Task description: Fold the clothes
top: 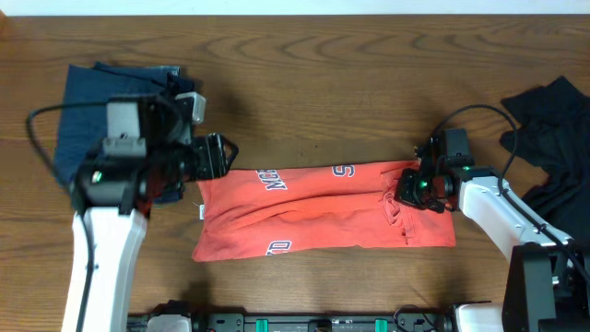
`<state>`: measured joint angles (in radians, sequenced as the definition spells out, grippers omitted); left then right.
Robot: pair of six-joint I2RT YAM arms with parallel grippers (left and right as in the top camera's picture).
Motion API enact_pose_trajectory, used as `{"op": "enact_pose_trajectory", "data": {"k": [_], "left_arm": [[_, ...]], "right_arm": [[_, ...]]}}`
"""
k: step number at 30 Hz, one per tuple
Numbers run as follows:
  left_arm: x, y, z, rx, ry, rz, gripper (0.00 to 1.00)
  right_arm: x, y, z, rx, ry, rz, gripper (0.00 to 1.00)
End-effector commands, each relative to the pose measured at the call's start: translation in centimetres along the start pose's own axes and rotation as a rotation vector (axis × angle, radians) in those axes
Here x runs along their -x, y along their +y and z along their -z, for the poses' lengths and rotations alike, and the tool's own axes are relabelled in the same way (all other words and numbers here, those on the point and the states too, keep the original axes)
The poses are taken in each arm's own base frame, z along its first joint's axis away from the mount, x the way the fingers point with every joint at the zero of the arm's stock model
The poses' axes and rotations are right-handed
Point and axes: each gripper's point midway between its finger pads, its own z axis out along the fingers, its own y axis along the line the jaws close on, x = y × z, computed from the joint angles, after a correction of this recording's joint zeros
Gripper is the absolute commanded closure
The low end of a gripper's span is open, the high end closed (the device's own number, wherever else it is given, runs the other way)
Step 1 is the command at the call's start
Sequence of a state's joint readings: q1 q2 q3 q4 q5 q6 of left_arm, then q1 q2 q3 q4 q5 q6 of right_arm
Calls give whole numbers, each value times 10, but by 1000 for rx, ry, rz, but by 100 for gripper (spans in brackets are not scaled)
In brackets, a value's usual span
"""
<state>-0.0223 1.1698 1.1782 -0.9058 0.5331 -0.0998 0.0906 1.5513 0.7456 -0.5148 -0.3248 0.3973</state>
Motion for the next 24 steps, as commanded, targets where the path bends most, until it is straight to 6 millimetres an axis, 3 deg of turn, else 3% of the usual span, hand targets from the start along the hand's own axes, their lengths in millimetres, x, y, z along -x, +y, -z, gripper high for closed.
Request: {"op": "enact_pose_trajectory", "data": {"k": [1,6,10,12,13,17,21,24], "left_arm": [[-3,-10,16,-19,-26,-33,43],[-18,-10,22,-13,14,-12,43],[-25,-9,21,-8,48,6,43],[-26,-8,20,-7,53,8,42],[-26,-8,20,-7,52,8,36],[-26,-8,21,-9,54,-40,30],[-26,-8,20,-9,53,-44,29],[-26,-8,20,-8,52,-44,28]], "right_arm": [[8,26,14,94,-8,148,90],[34,39,77,113,-104,220,74],[58,22,114,89,-211,167,28],[66,1,122,68,-241,120,17],[68,-11,122,58,-244,83,15],[70,-53,116,46,-217,-32,14],[54,-91,93,29,-104,-119,15],[38,-104,73,34,-11,-181,21]]}}
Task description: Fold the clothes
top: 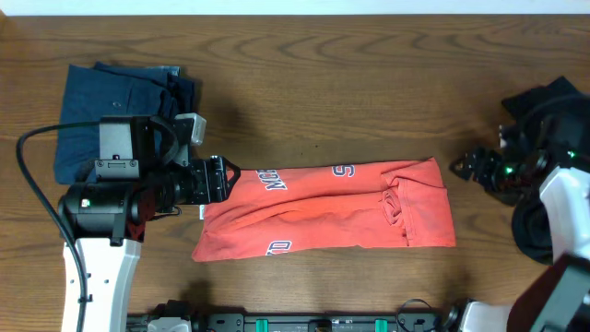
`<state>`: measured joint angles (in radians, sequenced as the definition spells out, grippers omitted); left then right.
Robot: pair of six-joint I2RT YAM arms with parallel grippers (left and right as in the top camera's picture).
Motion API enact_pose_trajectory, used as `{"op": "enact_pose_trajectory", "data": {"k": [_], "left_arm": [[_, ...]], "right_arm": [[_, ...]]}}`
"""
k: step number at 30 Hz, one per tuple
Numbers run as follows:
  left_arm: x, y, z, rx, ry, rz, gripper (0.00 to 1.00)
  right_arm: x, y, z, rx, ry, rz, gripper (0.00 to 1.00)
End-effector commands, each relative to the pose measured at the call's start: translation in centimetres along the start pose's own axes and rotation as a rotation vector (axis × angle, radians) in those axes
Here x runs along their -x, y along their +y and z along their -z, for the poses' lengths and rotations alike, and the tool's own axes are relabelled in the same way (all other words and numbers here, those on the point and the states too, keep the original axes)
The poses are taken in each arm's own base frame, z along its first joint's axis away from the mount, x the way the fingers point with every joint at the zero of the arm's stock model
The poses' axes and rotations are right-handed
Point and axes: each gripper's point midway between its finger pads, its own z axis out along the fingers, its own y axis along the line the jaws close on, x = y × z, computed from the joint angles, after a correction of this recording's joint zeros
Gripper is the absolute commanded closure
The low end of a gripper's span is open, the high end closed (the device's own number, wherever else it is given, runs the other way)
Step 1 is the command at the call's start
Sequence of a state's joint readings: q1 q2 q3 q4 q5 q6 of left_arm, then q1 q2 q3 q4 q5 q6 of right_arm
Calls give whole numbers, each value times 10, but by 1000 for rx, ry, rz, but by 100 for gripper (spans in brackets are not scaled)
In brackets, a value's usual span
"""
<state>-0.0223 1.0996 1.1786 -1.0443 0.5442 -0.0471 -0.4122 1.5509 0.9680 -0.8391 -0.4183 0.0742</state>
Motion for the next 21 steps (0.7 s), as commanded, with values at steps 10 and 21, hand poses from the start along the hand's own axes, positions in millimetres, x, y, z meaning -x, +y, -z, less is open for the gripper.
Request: {"op": "enact_pose_trajectory", "data": {"k": [10,21], "left_arm": [[5,-2,3,-5,-12,-25,27],[9,-3,3,-7,-31,-35,27]], "right_arm": [[-67,-6,-60,184,222,-3,35],[-75,-7,-74,222,174,33,99]]}}
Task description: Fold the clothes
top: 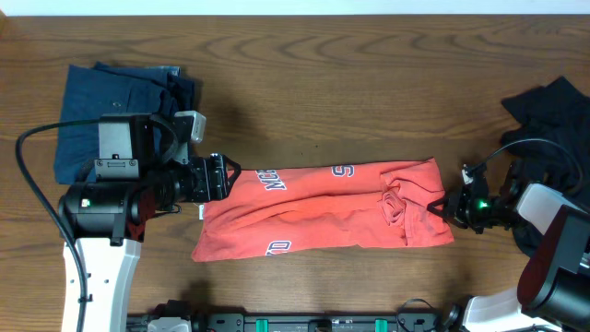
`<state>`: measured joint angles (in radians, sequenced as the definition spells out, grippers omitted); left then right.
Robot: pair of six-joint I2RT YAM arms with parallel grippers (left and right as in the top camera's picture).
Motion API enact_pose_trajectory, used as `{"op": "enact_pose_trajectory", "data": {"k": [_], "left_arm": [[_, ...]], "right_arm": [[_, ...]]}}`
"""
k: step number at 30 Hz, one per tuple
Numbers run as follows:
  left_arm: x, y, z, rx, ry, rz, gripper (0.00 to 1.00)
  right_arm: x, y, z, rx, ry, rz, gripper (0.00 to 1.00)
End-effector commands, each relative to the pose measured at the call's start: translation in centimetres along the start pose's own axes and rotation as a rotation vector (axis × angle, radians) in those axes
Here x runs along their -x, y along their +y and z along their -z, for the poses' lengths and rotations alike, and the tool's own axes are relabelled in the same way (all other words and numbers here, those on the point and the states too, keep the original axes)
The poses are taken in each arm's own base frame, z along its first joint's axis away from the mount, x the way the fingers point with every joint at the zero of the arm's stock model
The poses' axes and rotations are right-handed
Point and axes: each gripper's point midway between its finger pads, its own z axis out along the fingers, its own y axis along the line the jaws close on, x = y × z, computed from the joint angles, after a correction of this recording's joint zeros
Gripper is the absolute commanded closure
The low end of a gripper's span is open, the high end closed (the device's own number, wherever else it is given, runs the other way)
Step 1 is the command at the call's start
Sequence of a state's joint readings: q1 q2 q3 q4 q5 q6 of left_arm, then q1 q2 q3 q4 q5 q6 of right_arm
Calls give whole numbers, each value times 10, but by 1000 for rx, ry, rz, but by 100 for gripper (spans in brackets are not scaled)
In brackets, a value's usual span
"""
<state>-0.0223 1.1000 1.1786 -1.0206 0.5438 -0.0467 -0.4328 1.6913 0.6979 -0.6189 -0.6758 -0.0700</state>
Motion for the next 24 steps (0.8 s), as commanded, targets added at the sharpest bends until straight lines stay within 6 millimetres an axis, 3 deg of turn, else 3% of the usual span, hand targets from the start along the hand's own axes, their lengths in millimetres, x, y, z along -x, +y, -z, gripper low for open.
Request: {"op": "enact_pose_trajectory", "data": {"k": [1,6,11,16,20,24], "left_arm": [[4,-2,3,-5,-11,-24,27],[4,-2,3,-6,-12,-24,27],[4,-2,3,-5,-12,-25,28],[4,-2,3,-5,-12,-32,27],[5,-2,3,-6,-16,-34,27],[7,-2,3,-6,-23,-38,27]], "right_arm": [[-5,-8,-3,-34,17,5,99],[11,2,18,-59,-48,-37,99],[31,-14,67,-314,-180,-163,99],[48,6,105,-363,-298,-103,99],[47,18,110,-382,-312,-54,99],[40,22,101,-432,-272,-14,99]]}}
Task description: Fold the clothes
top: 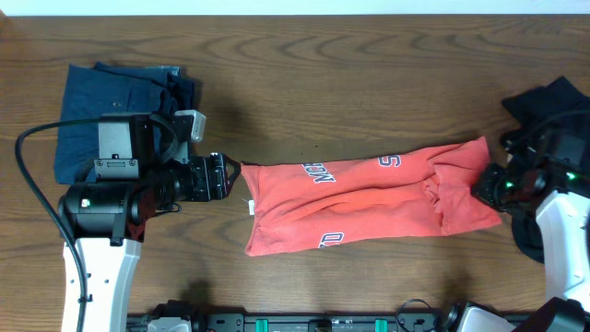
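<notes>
A red garment [369,198] with white lettering lies folded into a long band across the middle of the table, tilted up to the right. My right gripper [483,187] sits at its right end and looks shut on the cloth there. My left gripper [232,172] points at the band's left end from a small gap away, touching nothing. Whether its fingers are apart does not show from overhead.
A folded dark blue garment [101,101] lies at the back left, partly under my left arm. A crumpled black garment [553,106] lies at the right edge, behind my right arm. The brown wooden table [323,74] stretches behind the red band.
The red garment has shifted to the right by about a hand's width, its right end raised toward the black garment. My right gripper moved right with it. The left gripper stayed put, now clear of the cloth.
First my right gripper was on the red band's right part and my left at its upper left corner. Then the right gripper was off the cloth, by the black garment. It then stood at the band's right edge. Now the band lies further right.
</notes>
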`<state>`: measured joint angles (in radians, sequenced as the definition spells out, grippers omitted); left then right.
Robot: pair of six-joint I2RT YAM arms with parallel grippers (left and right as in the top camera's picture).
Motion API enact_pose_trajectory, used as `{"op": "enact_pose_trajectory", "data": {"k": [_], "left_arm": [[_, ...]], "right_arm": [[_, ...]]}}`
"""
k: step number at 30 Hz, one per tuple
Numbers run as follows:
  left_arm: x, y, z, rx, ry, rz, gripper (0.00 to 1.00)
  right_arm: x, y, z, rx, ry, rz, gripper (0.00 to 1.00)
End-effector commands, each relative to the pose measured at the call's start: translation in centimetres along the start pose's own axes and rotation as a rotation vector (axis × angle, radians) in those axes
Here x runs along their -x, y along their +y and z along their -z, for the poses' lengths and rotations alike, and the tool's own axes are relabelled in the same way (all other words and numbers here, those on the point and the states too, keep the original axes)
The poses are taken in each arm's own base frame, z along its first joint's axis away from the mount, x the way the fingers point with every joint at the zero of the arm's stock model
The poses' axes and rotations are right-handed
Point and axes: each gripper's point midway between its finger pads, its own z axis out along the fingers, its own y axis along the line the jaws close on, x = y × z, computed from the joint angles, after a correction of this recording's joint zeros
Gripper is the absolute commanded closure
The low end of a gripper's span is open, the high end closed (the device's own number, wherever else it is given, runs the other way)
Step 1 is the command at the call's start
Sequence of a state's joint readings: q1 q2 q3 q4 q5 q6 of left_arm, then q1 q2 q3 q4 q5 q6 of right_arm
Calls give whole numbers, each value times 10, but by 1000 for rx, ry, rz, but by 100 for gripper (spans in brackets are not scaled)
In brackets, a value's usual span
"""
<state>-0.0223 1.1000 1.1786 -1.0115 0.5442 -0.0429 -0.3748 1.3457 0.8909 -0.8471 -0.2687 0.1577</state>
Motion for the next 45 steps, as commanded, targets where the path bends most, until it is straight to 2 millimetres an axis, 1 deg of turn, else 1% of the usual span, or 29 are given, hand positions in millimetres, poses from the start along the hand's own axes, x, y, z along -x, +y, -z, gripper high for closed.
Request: {"op": "enact_pose_trajectory", "data": {"k": [1,7,10,16,20,23,25,28,29,31,34,37,39,41,43,45], "left_arm": [[6,-2,3,-5,-17,-31,27],[6,-2,3,-5,-17,-31,27],[6,-2,3,-6,-17,-30,27],[6,-2,3,-6,-17,-31,27],[6,-2,3,-6,-17,-31,27],[6,-2,3,-6,-17,-30,27],[6,-2,3,-6,-17,-30,27],[6,-2,3,-6,-16,-30,27],[6,-2,3,-6,-16,-30,27],[6,-2,3,-6,-16,-30,27],[6,-2,3,-6,-16,-30,27],[6,-2,3,-6,-16,-30,27],[6,-2,3,-6,-16,-30,27],[6,-2,3,-6,-16,-30,27],[6,-2,3,-6,-17,-30,27],[6,-2,3,-6,-17,-30,27]], "right_arm": [[0,7,0,-40,-5,38,99],[-4,39,-8,-46,-15,128,99],[-12,57,-12,-79,-22,192,99],[-28,85,-17,-139,-44,310,99],[-39,106,-20,-150,-75,369,99],[-43,123,-22,-152,-116,418,99],[-46,130,-25,-164,-132,457,99],[-50,135,-34,-185,-133,495,99],[-51,134,-38,-201,-133,504,99],[-48,126,-41,-258,-138,510,99],[-39,110,-36,-331,-159,493,99],[-22,87,-17,-429,-211,480,99],[-10,70,-1,-498,-253,460,99],[-1,60,10,-499,-278,409,99],[5,50,16,-515,-281,402,99],[8,41,17,-533,-269,397,99]]}}
